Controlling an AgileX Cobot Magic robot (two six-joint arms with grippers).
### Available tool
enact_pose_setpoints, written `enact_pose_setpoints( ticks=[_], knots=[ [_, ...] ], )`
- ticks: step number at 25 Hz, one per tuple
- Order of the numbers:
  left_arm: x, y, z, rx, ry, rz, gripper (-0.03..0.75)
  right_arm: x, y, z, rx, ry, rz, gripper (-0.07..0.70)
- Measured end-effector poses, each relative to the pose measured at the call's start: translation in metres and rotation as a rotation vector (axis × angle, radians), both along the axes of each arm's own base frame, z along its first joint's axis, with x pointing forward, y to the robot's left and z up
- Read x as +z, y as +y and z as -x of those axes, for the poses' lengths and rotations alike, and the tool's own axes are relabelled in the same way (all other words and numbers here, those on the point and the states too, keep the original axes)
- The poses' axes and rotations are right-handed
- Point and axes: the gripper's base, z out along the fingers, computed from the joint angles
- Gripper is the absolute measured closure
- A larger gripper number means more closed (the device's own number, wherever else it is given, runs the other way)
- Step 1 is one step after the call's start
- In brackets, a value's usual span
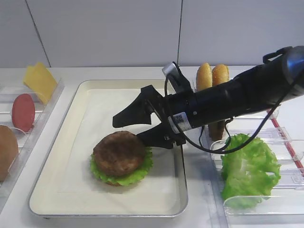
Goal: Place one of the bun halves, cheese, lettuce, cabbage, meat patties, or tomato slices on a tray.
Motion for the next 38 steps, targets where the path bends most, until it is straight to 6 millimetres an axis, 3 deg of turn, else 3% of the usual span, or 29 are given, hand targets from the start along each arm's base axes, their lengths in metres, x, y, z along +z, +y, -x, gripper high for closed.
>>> enact_pose_setpoints(
  ticks=[9,20,25,30,34,38],
  knots=[
    [0.000,0.000,0.000,0.000,0.000,0.000,0.183,0.002,0.001,-0.002,0.068,-0.079,0.055,0.064],
    [0.000,0.000,0.000,0.000,0.000,0.000,0.183,0.019,0.002,-0.022,0.183,-0.161,0.248,0.064],
    [0.000,0.000,0.000,0.000,0.000,0.000,0.183,0.046,0.007,-0.034,0.259,-0.186,0.279,0.064],
    [0.000,0.000,0.000,0.000,0.000,0.000,0.183,0.076,0.002,-0.047,0.353,-0.210,0.450,0.064],
    [0.000,0.000,0.000,0.000,0.000,0.000,0.183,0.099,-0.004,-0.059,0.321,-0.266,0.584,0.065],
    [0.000,0.000,0.000,0.000,0.000,0.000,0.183,0.122,-0.015,-0.059,0.286,-0.327,0.703,0.074]
  ],
)
